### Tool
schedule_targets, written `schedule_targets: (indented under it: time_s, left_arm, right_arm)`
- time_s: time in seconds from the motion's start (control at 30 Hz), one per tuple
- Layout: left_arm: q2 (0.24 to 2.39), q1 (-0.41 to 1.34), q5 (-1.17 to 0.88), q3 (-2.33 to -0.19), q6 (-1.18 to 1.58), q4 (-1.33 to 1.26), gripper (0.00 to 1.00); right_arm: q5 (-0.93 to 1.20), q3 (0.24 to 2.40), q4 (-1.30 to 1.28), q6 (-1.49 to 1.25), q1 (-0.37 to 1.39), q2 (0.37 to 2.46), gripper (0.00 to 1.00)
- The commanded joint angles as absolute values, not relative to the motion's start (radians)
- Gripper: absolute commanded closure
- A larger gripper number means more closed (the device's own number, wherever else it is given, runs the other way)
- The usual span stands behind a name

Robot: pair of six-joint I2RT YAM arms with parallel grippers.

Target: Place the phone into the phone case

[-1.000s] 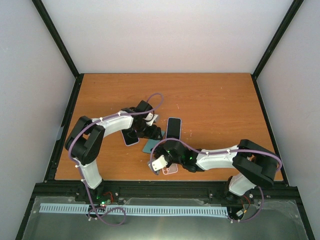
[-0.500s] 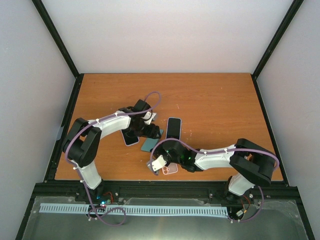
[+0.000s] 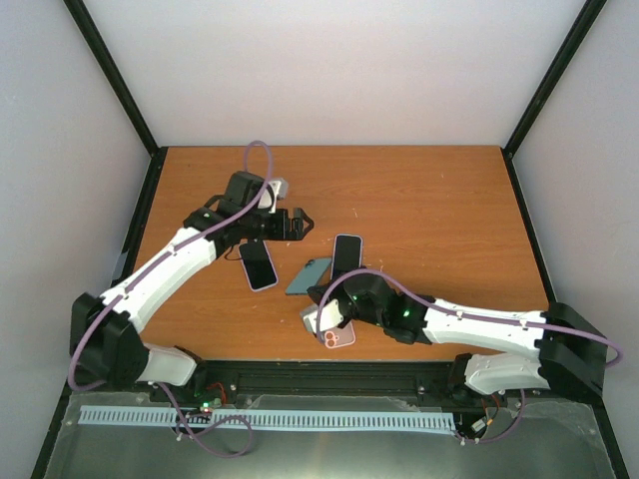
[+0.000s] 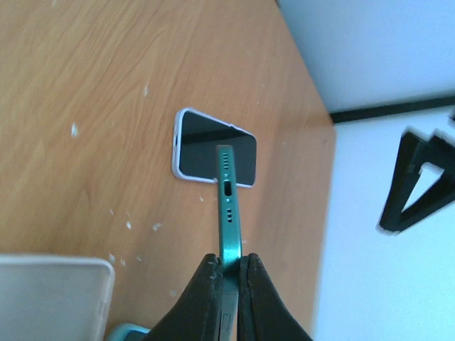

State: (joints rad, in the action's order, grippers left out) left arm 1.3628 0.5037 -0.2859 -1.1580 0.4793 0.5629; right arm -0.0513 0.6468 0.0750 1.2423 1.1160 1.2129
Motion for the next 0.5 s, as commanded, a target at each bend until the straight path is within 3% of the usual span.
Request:
schedule_targets:
  time_s: [0.0,0.2,0.47]
  left_arm:
    - [1.269,0.502,-0.235,-1.201,0.541,0.555,0.01]
    - [1.166,0.501,-0.144,-1.188,0.547,0.591,0.01]
    - [1.084,0.500,-0.124,-1.122,0.590,0.625,0.01]
  right_arm:
    - [-0.097,0.875,-0.166,0.705,1.125,1.184,0.97]
    - [-0.065,1.140,-0.459,0.206,1.103,1.222,0.97]
    - [0.260,1.195,-0.623,-0.177,0.961,1.204,0.97]
